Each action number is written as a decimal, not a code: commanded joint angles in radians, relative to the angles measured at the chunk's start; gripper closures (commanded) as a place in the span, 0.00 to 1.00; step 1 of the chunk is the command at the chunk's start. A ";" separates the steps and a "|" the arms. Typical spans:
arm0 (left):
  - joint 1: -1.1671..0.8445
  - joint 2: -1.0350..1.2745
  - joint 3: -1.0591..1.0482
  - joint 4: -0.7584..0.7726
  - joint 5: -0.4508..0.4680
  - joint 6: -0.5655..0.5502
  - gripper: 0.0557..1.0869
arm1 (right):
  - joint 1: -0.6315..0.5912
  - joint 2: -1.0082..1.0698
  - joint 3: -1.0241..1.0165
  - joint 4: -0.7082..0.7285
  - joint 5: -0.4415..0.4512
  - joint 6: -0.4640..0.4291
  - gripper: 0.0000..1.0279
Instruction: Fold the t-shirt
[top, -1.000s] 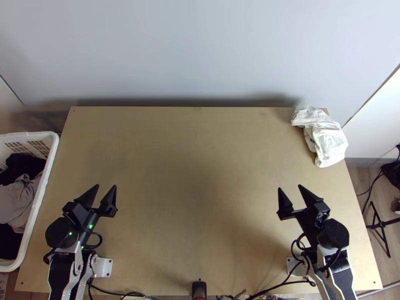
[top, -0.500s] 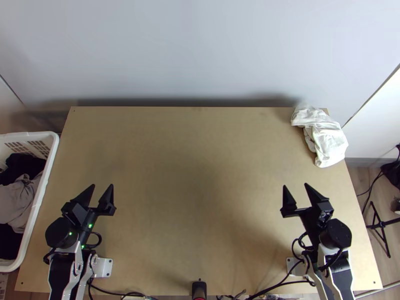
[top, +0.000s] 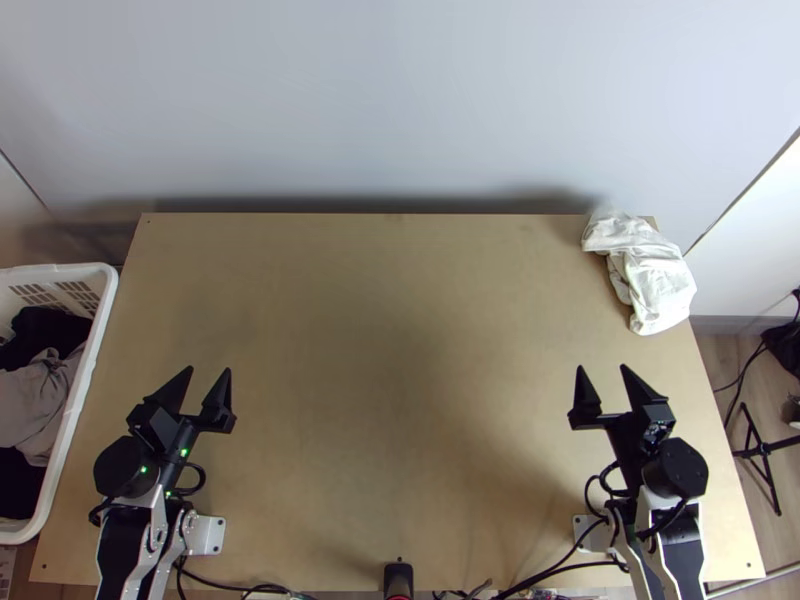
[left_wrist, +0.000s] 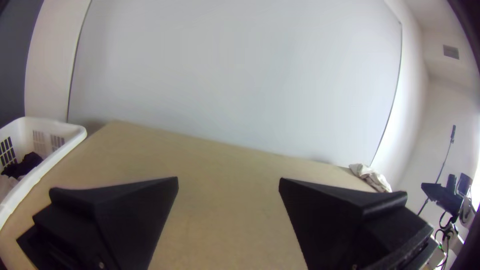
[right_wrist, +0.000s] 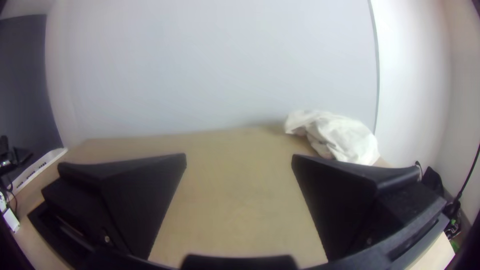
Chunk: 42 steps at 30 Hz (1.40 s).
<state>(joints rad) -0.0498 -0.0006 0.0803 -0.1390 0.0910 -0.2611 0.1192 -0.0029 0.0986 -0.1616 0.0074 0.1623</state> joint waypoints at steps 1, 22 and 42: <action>-0.009 0.028 0.013 0.053 -0.007 -0.001 0.05 | 0.005 0.014 0.023 0.108 0.002 -0.017 0.05; 0.053 0.646 0.656 -0.140 0.006 -0.070 0.05 | 0.063 0.797 0.797 -0.090 0.019 0.006 0.05; 0.120 1.242 1.403 -0.287 -0.010 -0.038 0.05 | 0.083 1.285 1.400 -0.142 0.028 -0.087 0.05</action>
<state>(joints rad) 0.0540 1.0573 1.2800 -0.4229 0.0925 -0.3119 0.1986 1.1412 1.3315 -0.3012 0.0303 0.0910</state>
